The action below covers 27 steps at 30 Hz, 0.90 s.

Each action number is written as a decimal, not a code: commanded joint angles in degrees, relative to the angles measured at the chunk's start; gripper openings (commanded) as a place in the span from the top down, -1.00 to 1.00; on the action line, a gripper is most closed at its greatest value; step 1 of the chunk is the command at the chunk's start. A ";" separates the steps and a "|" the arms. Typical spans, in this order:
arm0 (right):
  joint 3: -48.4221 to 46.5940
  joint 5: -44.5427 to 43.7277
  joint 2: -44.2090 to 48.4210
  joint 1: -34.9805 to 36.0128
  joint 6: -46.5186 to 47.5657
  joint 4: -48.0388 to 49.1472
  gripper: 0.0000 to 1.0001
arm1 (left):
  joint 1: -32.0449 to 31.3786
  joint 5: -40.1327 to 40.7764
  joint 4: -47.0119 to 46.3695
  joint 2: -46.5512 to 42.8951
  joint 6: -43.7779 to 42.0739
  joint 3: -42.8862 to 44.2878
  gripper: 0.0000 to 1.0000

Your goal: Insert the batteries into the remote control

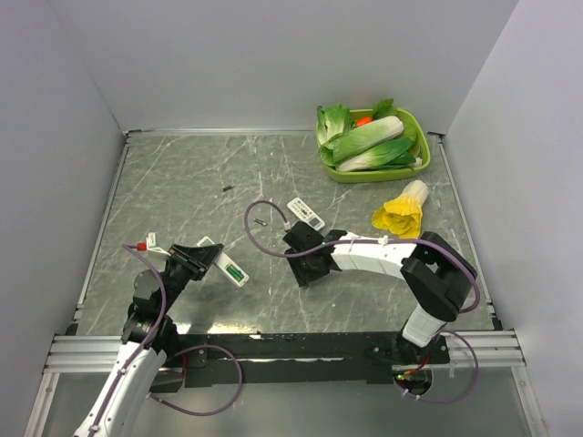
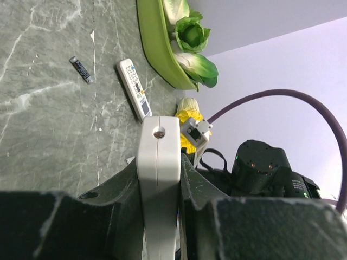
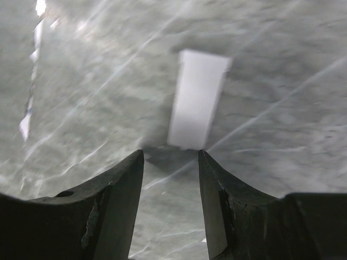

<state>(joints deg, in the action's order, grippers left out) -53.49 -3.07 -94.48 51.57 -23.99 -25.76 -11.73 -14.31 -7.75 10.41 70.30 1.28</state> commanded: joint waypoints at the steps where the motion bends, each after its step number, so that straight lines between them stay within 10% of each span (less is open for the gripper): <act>1: -3.19 5.44 -3.87 3.53 -1.32 -2.72 -0.05 | -0.05 -0.90 -0.78 -0.92 0.63 -4.80 0.96; 14: -10.94 2.36 -6.71 4.59 0.79 -2.28 -0.09 | -0.05 -0.37 1.77 -2.77 0.10 -4.00 0.96; 27: -1.53 -2.29 8.34 1.34 -2.20 -4.13 -0.79 | 0.04 -0.64 0.10 -1.80 0.54 -4.53 0.96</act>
<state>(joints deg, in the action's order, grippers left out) -56.45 -3.33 -90.13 54.98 -24.77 -29.85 -11.73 -14.28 -4.89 8.49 70.19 1.28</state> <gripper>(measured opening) 0.882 0.276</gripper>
